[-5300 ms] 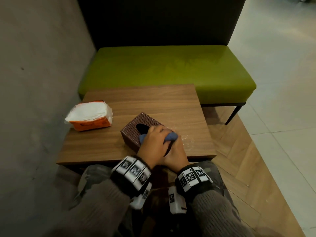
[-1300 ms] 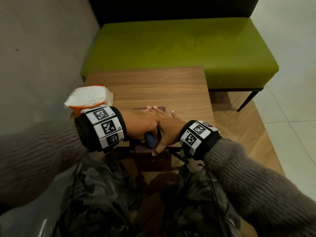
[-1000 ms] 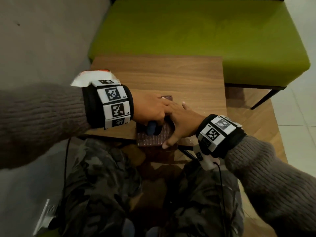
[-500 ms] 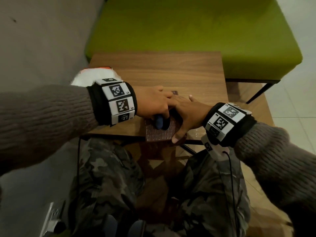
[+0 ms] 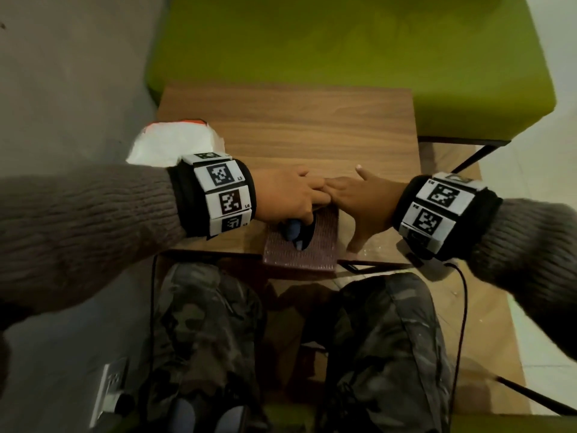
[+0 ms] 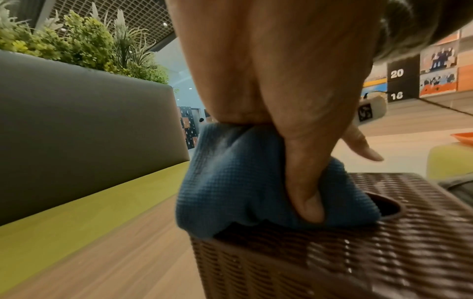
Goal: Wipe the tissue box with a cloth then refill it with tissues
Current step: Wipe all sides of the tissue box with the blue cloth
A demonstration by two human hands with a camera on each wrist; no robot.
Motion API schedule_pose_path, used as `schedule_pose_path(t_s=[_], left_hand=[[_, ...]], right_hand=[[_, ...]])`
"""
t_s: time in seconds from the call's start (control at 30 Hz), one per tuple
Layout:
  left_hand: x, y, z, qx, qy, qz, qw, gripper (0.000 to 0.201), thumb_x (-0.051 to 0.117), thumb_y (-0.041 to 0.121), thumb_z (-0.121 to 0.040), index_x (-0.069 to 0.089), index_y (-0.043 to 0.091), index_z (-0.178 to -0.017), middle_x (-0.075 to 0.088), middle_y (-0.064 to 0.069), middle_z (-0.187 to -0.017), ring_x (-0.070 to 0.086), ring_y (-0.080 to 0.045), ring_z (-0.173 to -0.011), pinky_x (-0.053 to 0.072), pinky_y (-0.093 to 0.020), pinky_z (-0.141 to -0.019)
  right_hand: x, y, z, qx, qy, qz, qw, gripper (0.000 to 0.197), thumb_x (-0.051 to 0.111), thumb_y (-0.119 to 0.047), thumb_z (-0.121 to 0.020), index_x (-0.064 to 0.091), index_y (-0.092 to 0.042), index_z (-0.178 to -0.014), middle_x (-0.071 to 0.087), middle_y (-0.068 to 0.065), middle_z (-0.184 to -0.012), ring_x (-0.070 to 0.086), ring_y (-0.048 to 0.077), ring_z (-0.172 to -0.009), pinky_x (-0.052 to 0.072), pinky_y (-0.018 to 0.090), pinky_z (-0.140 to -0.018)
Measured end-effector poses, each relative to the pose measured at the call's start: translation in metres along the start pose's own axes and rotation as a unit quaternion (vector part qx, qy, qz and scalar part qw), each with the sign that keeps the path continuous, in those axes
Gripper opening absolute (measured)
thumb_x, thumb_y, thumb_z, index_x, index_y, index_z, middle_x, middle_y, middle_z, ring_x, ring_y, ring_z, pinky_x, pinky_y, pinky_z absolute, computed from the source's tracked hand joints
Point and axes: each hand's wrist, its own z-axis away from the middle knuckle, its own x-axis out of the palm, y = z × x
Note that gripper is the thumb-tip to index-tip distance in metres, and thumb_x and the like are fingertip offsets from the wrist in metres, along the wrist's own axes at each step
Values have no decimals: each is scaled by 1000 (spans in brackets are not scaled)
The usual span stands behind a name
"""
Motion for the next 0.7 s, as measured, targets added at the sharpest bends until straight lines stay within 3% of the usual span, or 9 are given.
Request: schedule_pose_path(t_s=[0.1,0.2,0.33,0.43,0.57,0.7], left_hand=[[-1,-5,1,-28,-12,-3,1000,29,51,25,-90,55,33,-118,33,5,-138,27,-21,-129,29,-34,-91],[14,-3,-1,-58,9,6,998,32,48,22,-91,53,31,-122,35,4,-136,29,-21,-128,30,-34,-91],[30,5,9,-73,106,40,991,34,62,21,-81,58,27,-114,47,-2,-127,40,-27,-121,32,-37,-79],[29,17,13,-53,133,73,987,34,73,24,-70,65,27,-103,56,-6,-109,49,-31,-108,39,-39,-77],[30,30,15,-68,112,113,985,32,63,27,-80,60,31,-112,49,-3,-116,41,-27,-112,34,-39,-84],[24,11,19,-53,141,11,989,26,71,20,-70,68,31,-93,62,-2,-109,58,-30,-98,42,-36,-69]], right_hand=[[-21,5,0,-9,-30,19,999,124,76,-60,-65,-2,-20,-153,5,-4,-161,14,20,-147,8,67,-112],[-16,4,-6,-5,4,35,999,126,71,-70,-61,2,-19,-153,11,-3,-159,19,22,-145,8,63,-114],[15,-15,-13,38,74,-15,996,144,57,-88,-48,-12,-17,-152,-3,3,-161,9,25,-147,0,61,-116],[27,-27,-15,64,89,5,994,152,61,-87,-46,-23,-12,-148,-14,6,-160,-1,23,-148,-3,64,-114],[26,-31,-11,45,63,0,997,153,73,-76,-50,-28,-13,-146,-21,4,-159,-7,21,-148,-2,66,-113],[16,-23,-11,36,69,-30,997,150,80,-68,-48,-17,-17,-151,-11,0,-161,0,21,-148,-1,66,-111]])
